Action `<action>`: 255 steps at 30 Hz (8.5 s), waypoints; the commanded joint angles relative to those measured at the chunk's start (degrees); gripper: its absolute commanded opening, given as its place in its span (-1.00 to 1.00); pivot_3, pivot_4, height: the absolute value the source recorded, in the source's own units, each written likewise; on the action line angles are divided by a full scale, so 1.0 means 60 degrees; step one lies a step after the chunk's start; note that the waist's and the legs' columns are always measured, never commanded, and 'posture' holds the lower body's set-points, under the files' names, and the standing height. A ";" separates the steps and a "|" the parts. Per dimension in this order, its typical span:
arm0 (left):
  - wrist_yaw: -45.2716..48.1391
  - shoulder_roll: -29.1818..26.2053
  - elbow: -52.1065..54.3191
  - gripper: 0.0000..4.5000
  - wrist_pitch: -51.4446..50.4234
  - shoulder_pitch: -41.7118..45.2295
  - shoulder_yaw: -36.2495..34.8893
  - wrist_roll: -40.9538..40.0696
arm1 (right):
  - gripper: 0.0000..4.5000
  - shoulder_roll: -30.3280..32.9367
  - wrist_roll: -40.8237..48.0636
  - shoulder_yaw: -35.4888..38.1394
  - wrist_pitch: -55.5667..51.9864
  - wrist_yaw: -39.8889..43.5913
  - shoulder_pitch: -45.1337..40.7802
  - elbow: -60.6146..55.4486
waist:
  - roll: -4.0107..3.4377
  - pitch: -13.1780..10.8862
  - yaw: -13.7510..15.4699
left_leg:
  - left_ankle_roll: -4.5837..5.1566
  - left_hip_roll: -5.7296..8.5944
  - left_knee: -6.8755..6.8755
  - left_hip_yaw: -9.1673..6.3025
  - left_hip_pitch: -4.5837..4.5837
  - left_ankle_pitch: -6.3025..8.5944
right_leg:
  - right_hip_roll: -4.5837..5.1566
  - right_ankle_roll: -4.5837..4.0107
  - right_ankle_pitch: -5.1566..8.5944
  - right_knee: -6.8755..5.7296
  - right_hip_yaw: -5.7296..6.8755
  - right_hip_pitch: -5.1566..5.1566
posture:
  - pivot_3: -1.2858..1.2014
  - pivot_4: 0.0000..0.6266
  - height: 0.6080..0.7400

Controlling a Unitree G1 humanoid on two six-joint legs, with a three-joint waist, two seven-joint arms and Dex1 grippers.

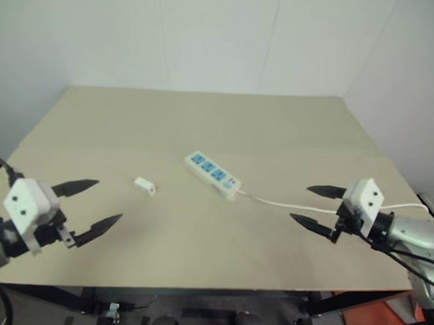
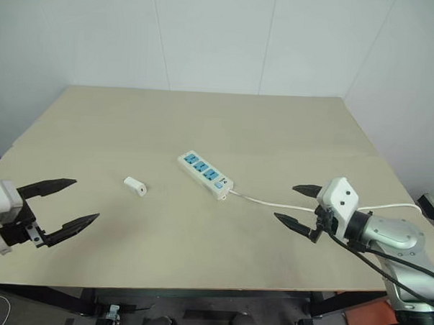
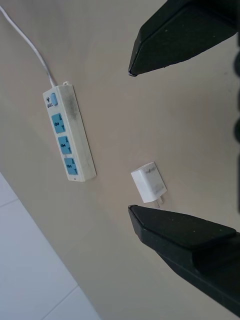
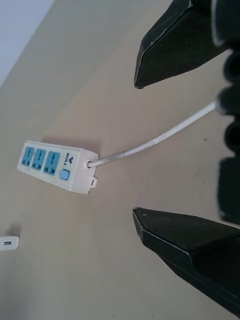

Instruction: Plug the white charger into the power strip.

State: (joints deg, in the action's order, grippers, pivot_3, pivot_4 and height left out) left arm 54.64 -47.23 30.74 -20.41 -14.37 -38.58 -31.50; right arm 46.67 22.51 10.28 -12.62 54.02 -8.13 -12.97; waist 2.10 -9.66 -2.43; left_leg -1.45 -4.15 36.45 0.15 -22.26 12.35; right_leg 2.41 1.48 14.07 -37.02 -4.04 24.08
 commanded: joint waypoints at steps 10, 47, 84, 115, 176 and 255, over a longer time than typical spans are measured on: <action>0.0014 -0.0083 0.0369 1.00 -0.0076 -0.0110 -0.0126 -0.0275 | 0.99 -0.0138 -0.0099 -0.0153 -0.0059 -0.0231 -0.0299 -0.0164 | 0.0000 0.0000 -0.0001 | 0.0000 0.0000 0.0001 0.0000 0.0002 0.0000 | 0.0000 0.0000 0.0000 0.0000 0.0001 -0.0001 | 0.03 -0.52 1.00; -0.0122 0.0002 -0.0070 1.00 0.0269 0.1125 0.1444 0.0022 | -1.00 -0.3338 -0.2535 -0.3956 -0.0360 -0.0051 -0.2905 0.2896 | -0.0005 0.0005 -0.0015 | 0.0001 0.0002 -0.0001 -0.0003 -0.0004 0.0000 | -0.0002 -0.0063 -0.0040 -0.0010 0.0001 0.0004 | 0.03 -0.52 1.00; 0.0222 -0.0127 -0.0668 1.00 0.0445 0.1960 0.2111 0.0034 | 0.99 -0.5908 -0.2107 -0.3132 0.1868 -0.2827 -0.1583 0.3017 | -0.0008 0.0006 -0.0005 | 0.0000 0.0002 0.0003 -0.0002 -0.0007 0.0000 | -0.0002 -0.0060 -0.0038 -0.0014 0.0001 0.0007 | 0.03 -0.52 1.00; 0.0320 -0.0223 -0.0687 1.00 0.0461 0.2071 0.2129 0.0046 | 0.99 -0.5847 -0.2580 -0.3612 0.2236 -0.1772 -0.2428 0.5377 | -0.0001 0.0016 -0.0185 | 0.0000 0.0001 0.0001 -0.0004 0.0036 0.0000 | -0.0005 -0.0022 -0.0016 -0.0019 -0.0001 -0.0027 | 0.03 -0.52 1.00; 0.6309 -0.0818 -1.5070 1.00 0.9829 1.5542 1.1814 0.7216 | 0.52 -0.5103 -0.2223 -0.3642 0.5820 0.4629 -0.5033 0.9697 | -0.0001 0.0004 -0.0073 | 0.0003 0.0008 0.0030 -0.0012 -0.0022 -0.0001 | -0.0013 -0.0056 -0.0040 -0.0026 0.0004 0.0007 | 0.03 -0.52 1.00; 0.3152 0.2671 -1.8129 -0.24 0.8928 1.5555 1.3087 1.2174 | 0.52 -0.4468 -0.2075 -0.3744 0.3413 0.3003 -0.2863 0.5792 | 0.0001 0.0004 -0.0043 | 0.0005 0.0017 0.0043 -0.0027 -0.0028 0.0000 | -0.0013 -0.0046 -0.0035 -0.0045 0.0003 0.0002 | 0.03 -0.52 1.00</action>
State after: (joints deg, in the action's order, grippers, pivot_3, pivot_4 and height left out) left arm 73.28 -31.10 -77.94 32.64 78.90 40.88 41.72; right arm 19.50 10.32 -11.04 8.24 71.84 -25.87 23.07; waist 2.10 -9.63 -2.68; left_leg -1.41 -4.04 36.71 -0.02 -22.43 12.35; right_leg 2.33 1.21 13.86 -37.29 -4.02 24.10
